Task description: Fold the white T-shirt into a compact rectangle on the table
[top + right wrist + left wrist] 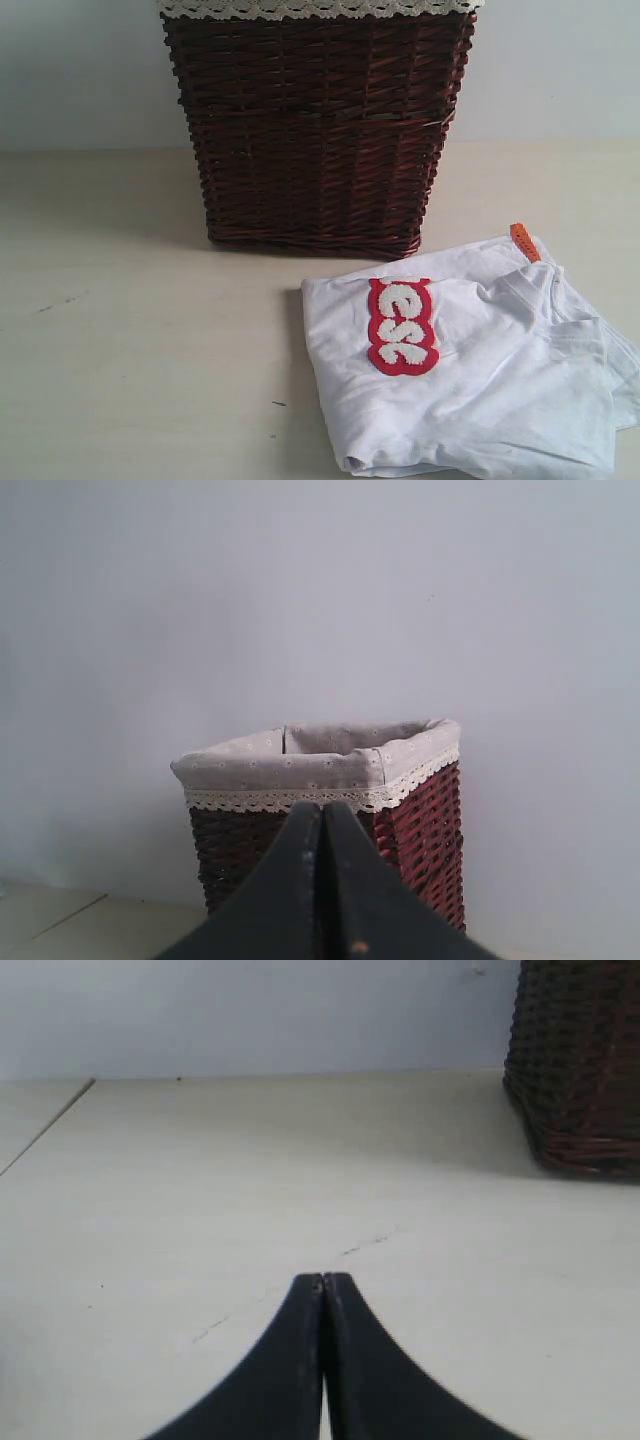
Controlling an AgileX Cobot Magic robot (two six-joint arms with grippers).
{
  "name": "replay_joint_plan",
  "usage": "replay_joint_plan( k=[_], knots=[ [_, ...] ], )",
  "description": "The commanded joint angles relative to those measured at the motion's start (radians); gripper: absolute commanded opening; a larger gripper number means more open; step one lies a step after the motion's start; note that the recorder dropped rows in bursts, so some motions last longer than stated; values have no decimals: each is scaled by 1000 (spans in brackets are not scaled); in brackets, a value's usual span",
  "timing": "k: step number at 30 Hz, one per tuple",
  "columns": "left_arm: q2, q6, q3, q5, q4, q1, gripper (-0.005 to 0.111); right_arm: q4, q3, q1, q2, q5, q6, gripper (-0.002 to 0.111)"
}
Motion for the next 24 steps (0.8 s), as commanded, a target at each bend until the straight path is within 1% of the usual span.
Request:
replay_joint_plan(
  k=[1, 6, 12, 13, 18, 24],
  knots=[
    [-6, -7, 0, -8, 0, 1, 1, -29, 4, -2, -3, -7, -8, 0],
    [-6, -7, 0, -8, 0, 1, 1, -24, 4, -2, -3, 17, -8, 0],
    [-6, -9, 0, -8, 0, 1, 1, 69, 4, -2, -3, -93, -84, 0],
    [-6, -9, 0, -8, 0, 1, 1, 69, 4, -2, -3, -91, -84, 0],
    [-6, -9, 0, -8, 0, 1, 1, 69, 4, -2, -3, 37, -113, 0],
    [-6, -9, 0, -8, 0, 1, 1, 69, 4, -2, -3, 48, -110, 0]
  ],
)
